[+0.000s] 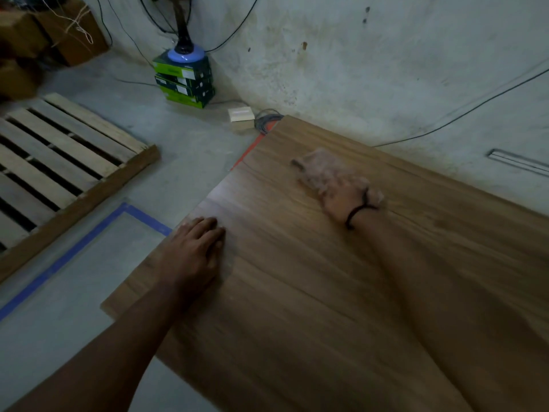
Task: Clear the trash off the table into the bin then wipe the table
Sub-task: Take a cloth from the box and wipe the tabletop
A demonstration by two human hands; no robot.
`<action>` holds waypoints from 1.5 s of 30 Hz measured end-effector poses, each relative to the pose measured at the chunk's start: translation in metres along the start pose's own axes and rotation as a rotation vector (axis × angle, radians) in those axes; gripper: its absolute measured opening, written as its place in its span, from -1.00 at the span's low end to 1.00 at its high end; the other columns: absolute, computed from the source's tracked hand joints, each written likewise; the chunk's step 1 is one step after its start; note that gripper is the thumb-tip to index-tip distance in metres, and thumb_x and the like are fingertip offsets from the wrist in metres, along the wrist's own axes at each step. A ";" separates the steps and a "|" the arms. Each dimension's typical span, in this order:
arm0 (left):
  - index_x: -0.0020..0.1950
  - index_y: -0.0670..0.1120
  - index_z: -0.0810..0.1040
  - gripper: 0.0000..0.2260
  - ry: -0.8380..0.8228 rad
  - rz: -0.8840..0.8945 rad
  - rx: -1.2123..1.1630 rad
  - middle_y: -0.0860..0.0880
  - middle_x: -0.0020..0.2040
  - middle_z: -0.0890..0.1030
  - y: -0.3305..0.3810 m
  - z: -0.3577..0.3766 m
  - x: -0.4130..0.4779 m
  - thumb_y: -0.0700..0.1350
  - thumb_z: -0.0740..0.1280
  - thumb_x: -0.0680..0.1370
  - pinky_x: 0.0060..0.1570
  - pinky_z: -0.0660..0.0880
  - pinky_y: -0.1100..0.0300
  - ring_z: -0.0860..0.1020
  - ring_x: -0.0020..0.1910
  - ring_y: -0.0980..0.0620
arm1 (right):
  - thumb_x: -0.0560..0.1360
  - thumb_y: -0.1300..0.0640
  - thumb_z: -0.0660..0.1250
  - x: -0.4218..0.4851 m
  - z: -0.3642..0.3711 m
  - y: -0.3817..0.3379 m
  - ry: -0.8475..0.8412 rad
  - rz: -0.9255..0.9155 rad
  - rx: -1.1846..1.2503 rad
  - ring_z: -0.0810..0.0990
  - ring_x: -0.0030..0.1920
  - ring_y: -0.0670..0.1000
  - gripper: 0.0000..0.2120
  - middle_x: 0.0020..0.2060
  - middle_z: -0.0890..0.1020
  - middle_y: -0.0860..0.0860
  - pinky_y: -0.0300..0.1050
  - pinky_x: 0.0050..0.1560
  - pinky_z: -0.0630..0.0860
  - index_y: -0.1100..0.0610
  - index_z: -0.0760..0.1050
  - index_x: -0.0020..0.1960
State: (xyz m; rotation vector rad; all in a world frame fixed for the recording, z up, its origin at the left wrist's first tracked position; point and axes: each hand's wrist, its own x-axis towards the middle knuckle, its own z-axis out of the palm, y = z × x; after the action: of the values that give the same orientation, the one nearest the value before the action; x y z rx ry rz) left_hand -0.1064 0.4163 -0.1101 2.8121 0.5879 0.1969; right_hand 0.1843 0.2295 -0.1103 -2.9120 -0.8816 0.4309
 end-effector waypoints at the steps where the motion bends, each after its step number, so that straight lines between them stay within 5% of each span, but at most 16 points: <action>1: 0.30 -0.07 0.58 -0.52 -0.004 -0.003 -0.002 -0.10 0.34 0.53 0.000 0.000 0.000 0.10 0.02 0.57 0.39 0.28 -0.06 0.45 0.35 -0.14 | 0.60 -0.18 -0.07 0.013 -0.009 0.018 -0.003 0.102 -0.012 0.01 0.55 0.19 -0.47 0.58 0.02 0.00 0.20 0.49 0.03 -0.13 0.01 0.55; 4: 0.33 -0.05 0.55 -0.50 -0.013 -0.008 0.007 -0.09 0.37 0.51 0.001 -0.001 0.000 0.11 0.01 0.57 0.40 0.28 -0.07 0.42 0.37 -0.13 | 0.53 -0.30 -0.15 0.023 -0.011 0.037 0.003 0.209 -0.030 -0.01 0.55 0.16 -0.43 0.57 0.01 -0.10 0.31 0.46 0.02 -0.25 -0.01 0.52; 8: 0.35 -0.04 0.52 -0.52 -0.021 -0.007 0.026 -0.09 0.39 0.48 0.005 -0.006 -0.001 0.10 0.03 0.57 0.37 0.30 -0.11 0.40 0.39 -0.14 | 0.44 -0.25 -0.25 -0.043 0.025 -0.021 0.043 -0.051 0.001 0.05 0.53 0.19 -0.37 0.57 0.07 -0.06 0.40 0.41 -0.02 -0.24 0.06 0.50; 14: 0.36 -0.05 0.51 -0.49 -0.051 0.001 0.047 -0.11 0.40 0.47 0.003 -0.006 -0.002 0.12 0.02 0.55 0.33 0.33 -0.14 0.41 0.38 -0.17 | 0.58 -0.12 0.07 -0.125 0.030 -0.057 0.031 -0.389 -0.041 -0.03 0.56 0.10 -0.51 0.56 0.06 -0.13 0.35 0.43 -0.12 -0.29 0.07 0.49; 18: 0.41 -0.03 0.45 -0.51 -0.068 0.000 0.037 -0.10 0.44 0.42 0.002 -0.006 -0.001 0.11 0.03 0.57 0.37 0.31 -0.15 0.35 0.42 -0.15 | 0.62 0.05 0.10 -0.050 0.001 -0.002 0.059 -0.099 0.094 0.09 0.52 0.18 -0.52 0.55 0.15 0.08 0.06 0.45 0.01 -0.02 0.16 0.53; 22: 0.38 -0.04 0.48 -0.52 -0.061 0.002 0.019 -0.10 0.42 0.45 0.002 -0.006 0.001 0.10 0.04 0.57 0.37 0.31 -0.12 0.35 0.42 -0.14 | 0.57 -0.24 -0.11 0.008 -0.014 0.067 0.032 0.183 0.032 0.03 0.55 0.19 -0.43 0.57 0.05 0.04 0.16 0.53 -0.04 -0.12 0.06 0.54; 31: 0.45 0.00 0.38 -0.57 -0.191 -0.082 0.188 -0.09 0.52 0.29 0.029 -0.020 0.002 0.06 0.20 0.59 0.47 0.01 -0.21 0.19 0.51 -0.13 | 0.53 -0.21 -0.05 -0.128 0.040 -0.031 0.081 -0.126 0.058 0.00 0.56 0.09 -0.50 0.56 0.09 -0.14 0.35 0.45 -0.09 -0.28 0.12 0.47; 35: 0.42 -0.11 0.33 -0.51 0.080 -0.047 -0.072 -0.21 0.43 0.34 0.100 -0.004 -0.027 0.02 0.20 0.52 0.31 0.29 -0.22 0.34 0.33 -0.21 | 0.56 -0.16 0.07 -0.151 0.035 -0.040 0.094 -0.167 0.037 -0.07 0.57 0.05 -0.50 0.56 0.05 -0.16 0.33 0.45 -0.17 -0.32 0.06 0.48; 37: 0.48 -0.15 0.23 -0.47 0.057 0.000 -0.216 -0.23 0.48 0.28 0.133 0.015 -0.036 -0.01 0.16 0.54 0.36 0.28 -0.16 0.32 0.37 -0.20 | 0.54 -0.06 0.13 -0.135 0.028 -0.031 0.079 -0.169 0.087 -0.03 0.57 0.07 -0.47 0.56 0.08 -0.12 0.28 0.46 -0.14 -0.27 0.11 0.49; 40: 0.50 -0.14 0.24 -0.45 -0.065 0.111 -0.121 -0.24 0.51 0.27 0.145 0.039 -0.035 0.06 0.06 0.55 0.39 0.27 -0.20 0.34 0.42 -0.22 | 0.57 0.06 0.15 -0.086 0.013 0.012 0.069 -0.049 0.177 0.06 0.54 0.16 -0.48 0.56 0.13 0.07 0.10 0.50 -0.02 -0.04 0.18 0.52; 45: 0.40 0.03 0.46 -0.57 -0.125 0.210 -0.018 -0.07 0.46 0.40 0.140 0.046 -0.032 0.07 0.05 0.58 0.40 0.25 -0.22 0.32 0.47 -0.14 | 0.41 -0.33 -0.25 -0.020 -0.009 0.125 0.029 0.288 0.004 0.04 0.54 0.17 -0.29 0.57 0.06 0.00 0.27 0.48 0.02 -0.17 0.06 0.52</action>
State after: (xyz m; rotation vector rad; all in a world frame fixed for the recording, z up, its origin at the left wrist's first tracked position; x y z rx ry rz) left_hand -0.0749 0.2686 -0.1173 2.8398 0.2611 0.0642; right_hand 0.2375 0.1140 -0.1146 -3.0411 -0.4558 0.4045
